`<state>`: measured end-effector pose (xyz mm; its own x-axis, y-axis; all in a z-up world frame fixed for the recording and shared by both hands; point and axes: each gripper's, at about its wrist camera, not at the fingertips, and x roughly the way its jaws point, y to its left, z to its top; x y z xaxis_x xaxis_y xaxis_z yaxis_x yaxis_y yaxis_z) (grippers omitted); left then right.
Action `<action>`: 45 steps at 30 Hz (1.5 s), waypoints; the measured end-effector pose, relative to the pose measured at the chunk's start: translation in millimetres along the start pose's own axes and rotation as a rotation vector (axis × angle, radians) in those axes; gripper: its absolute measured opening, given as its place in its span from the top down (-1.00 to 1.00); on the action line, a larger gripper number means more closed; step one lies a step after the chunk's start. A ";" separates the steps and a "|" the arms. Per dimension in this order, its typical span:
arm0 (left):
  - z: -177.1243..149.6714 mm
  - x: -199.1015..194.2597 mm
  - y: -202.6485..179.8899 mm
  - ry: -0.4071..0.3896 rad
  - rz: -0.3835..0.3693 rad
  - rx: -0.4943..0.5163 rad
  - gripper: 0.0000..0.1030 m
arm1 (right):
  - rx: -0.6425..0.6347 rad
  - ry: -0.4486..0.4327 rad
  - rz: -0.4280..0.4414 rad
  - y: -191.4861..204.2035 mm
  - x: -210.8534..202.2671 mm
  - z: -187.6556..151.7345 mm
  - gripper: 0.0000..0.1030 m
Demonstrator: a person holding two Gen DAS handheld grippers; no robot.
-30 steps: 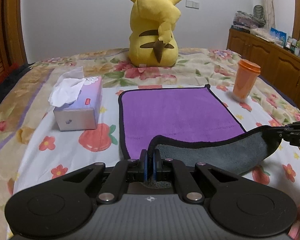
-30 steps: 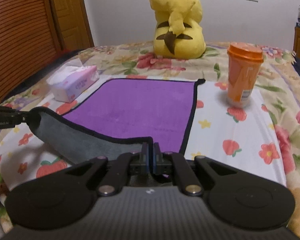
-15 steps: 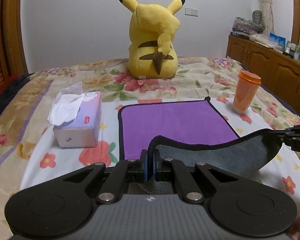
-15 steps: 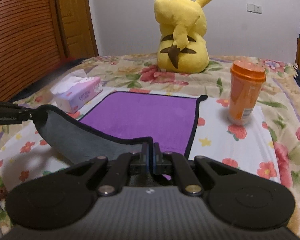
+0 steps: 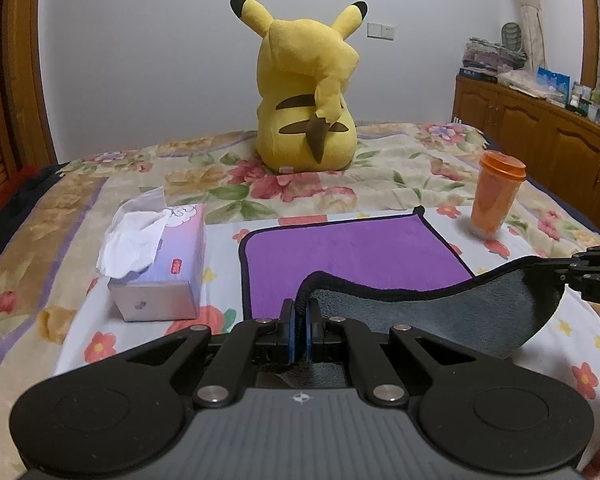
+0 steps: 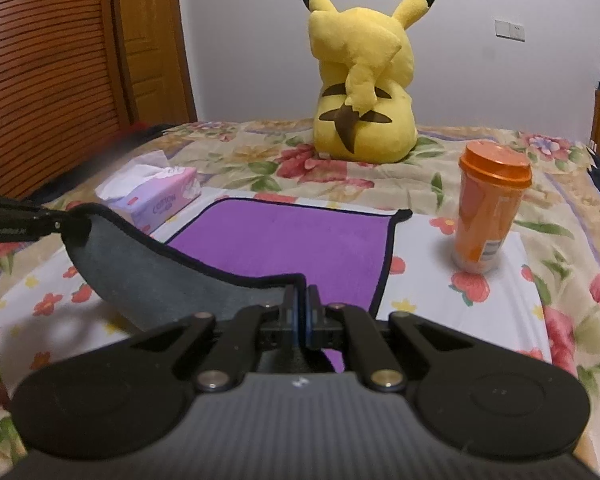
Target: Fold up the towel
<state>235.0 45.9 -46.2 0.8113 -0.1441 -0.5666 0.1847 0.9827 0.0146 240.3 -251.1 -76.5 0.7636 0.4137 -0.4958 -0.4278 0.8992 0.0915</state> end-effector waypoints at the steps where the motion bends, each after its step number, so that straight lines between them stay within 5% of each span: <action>1: 0.5 1.6 0.8 0.001 0.001 0.001 0.84 | -0.003 -0.001 0.001 0.1 0.3 0.7 0.92; 45: 21.1 49.9 7.3 -0.041 0.035 0.064 0.85 | -0.076 -0.055 -0.017 -24.0 37.6 22.1 0.92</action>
<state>288.5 43.4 -57.0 0.8396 -0.1157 -0.5307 0.1901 0.9779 0.0876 290.0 -253.9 -78.3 0.7958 0.4071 -0.4482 -0.4481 0.8938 0.0163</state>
